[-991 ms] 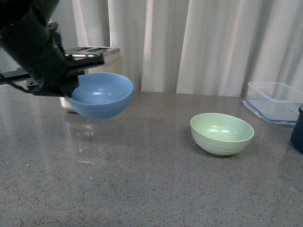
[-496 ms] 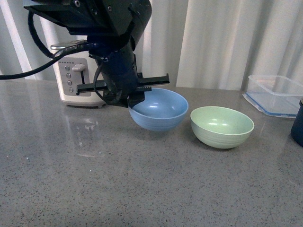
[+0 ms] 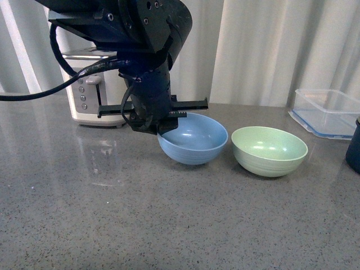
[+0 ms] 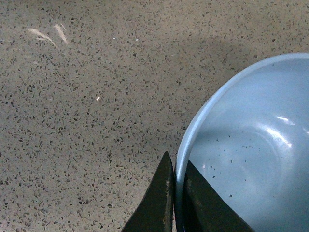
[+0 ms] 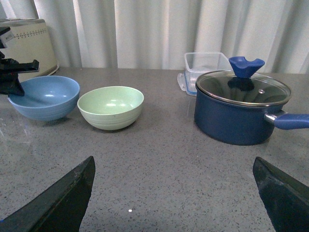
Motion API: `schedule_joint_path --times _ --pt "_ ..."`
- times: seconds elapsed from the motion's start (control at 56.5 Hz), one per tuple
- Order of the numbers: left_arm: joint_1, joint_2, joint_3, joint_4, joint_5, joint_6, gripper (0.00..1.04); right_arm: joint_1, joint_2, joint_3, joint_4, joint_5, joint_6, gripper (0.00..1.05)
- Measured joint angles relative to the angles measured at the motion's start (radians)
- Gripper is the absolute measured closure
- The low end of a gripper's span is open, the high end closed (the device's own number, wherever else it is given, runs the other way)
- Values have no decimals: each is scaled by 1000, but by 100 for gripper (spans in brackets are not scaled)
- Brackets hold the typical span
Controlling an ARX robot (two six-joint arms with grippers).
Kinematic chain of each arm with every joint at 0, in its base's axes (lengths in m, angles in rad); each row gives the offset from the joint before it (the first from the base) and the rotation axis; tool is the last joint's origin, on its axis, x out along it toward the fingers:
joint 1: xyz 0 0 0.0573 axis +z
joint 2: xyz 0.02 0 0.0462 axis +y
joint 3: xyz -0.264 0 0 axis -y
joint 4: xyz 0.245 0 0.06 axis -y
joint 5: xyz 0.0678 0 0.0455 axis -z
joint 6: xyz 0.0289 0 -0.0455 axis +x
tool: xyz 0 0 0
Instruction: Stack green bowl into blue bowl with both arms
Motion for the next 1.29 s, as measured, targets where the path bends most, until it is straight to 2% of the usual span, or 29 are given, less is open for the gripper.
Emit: schedule_joint_path --times 0.159,0.212,0.372,0.478,0.619,0.726,0.779,0.867,0.903,0.973,1.08,1.221,1.292 --pt "0 0 0 -14 -1 -3 99 0 0 0 0 0 0 10" --pt "0 0 -1 -14 5 -3 92 0 0 0 0 0 0 10" --pt "3 -18 -23 -2 22 4 58 0 0 0 0 0 0 10" --pt "3 -55 -55 16 30 14 44 0 0 0 0 0 0 10" --pt "2 -174 -154 95 21 53 20 0 0 0 0 0 0 10" --pt "0 -308 -283 243 25 121 5 0 0 0 0 0 0 10" --pt "-6 -389 -369 357 8 171 7 0 0 0 0 0 0 10" --pt "-17 -555 -560 630 -53 281 8 0 0 0 0 0 0 10" --pt "-16 -631 -653 760 -87 306 15 0 0 0 0 0 0 10" --pt "1 -752 -808 929 -74 336 28 0 0 0 0 0 0 10" --pt "49 -871 -1017 1057 -33 355 46 0 0 0 0 0 0 10" --pt "119 -939 -1254 1129 13 361 69 0 0 0 0 0 0 10" --pt "152 -1001 -1371 1167 50 365 85 0 0 0 0 0 0 10"
